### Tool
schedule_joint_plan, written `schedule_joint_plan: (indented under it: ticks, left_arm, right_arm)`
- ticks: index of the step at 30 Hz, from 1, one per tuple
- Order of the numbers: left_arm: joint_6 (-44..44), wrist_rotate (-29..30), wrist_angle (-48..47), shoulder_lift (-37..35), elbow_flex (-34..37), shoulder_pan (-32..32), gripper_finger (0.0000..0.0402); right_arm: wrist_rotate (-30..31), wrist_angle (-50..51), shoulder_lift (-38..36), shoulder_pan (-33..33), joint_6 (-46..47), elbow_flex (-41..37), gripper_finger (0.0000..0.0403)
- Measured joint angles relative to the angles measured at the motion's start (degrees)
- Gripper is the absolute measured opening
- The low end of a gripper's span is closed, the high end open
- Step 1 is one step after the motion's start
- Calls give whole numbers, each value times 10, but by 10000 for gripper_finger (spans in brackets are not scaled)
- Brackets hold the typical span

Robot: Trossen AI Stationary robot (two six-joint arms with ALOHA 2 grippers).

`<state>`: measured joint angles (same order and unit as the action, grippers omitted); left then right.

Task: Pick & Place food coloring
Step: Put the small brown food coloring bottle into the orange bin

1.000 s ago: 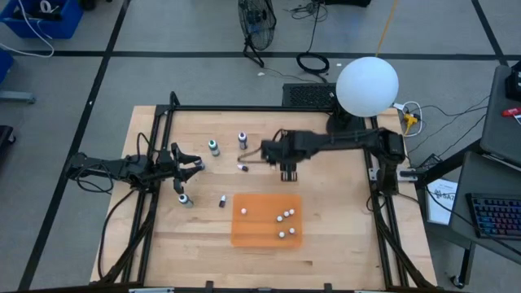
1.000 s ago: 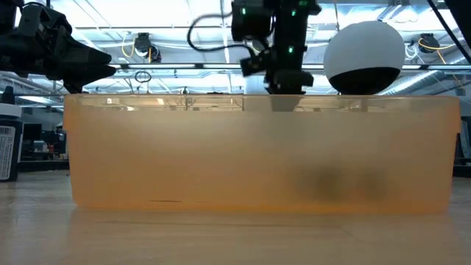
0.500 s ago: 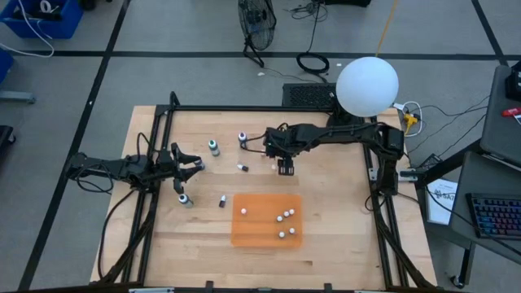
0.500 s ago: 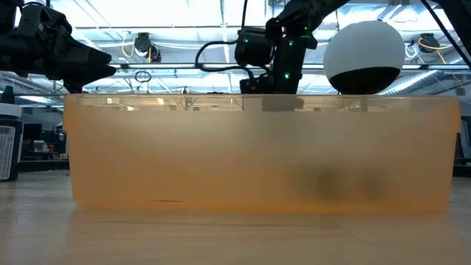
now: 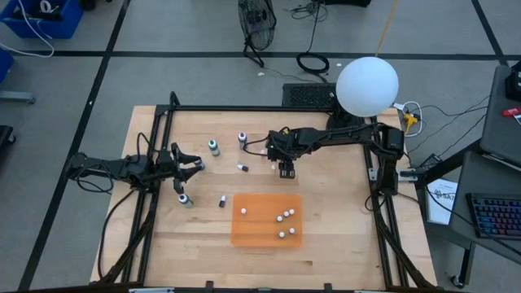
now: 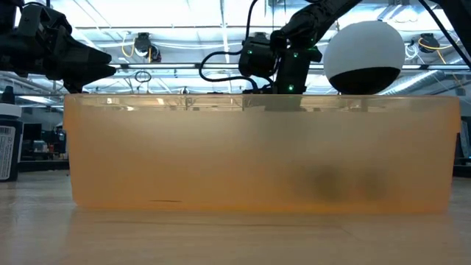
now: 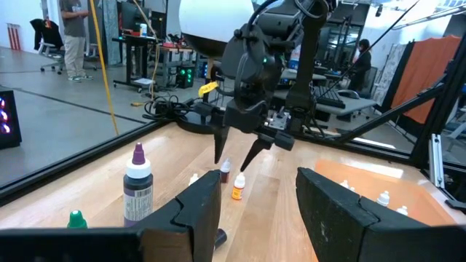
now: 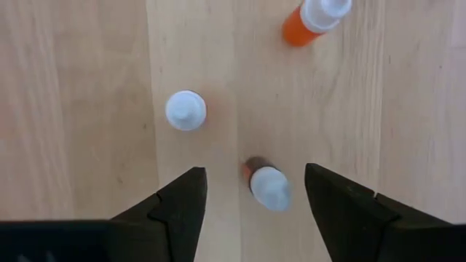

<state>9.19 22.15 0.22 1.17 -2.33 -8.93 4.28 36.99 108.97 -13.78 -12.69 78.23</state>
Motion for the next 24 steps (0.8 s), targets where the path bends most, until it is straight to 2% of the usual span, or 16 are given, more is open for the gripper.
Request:
schedule_joint_plan:
  ticks: [18, 24]
  left_arm:
    - [0, 0, 0, 0, 0, 0, 182]
    - [0, 0, 0, 0, 0, 0, 182]
  right_arm:
    - [-16, -2, 0, -12, 22, 0, 215]
    - [-23, -1, 22, -12, 30, -1, 215]
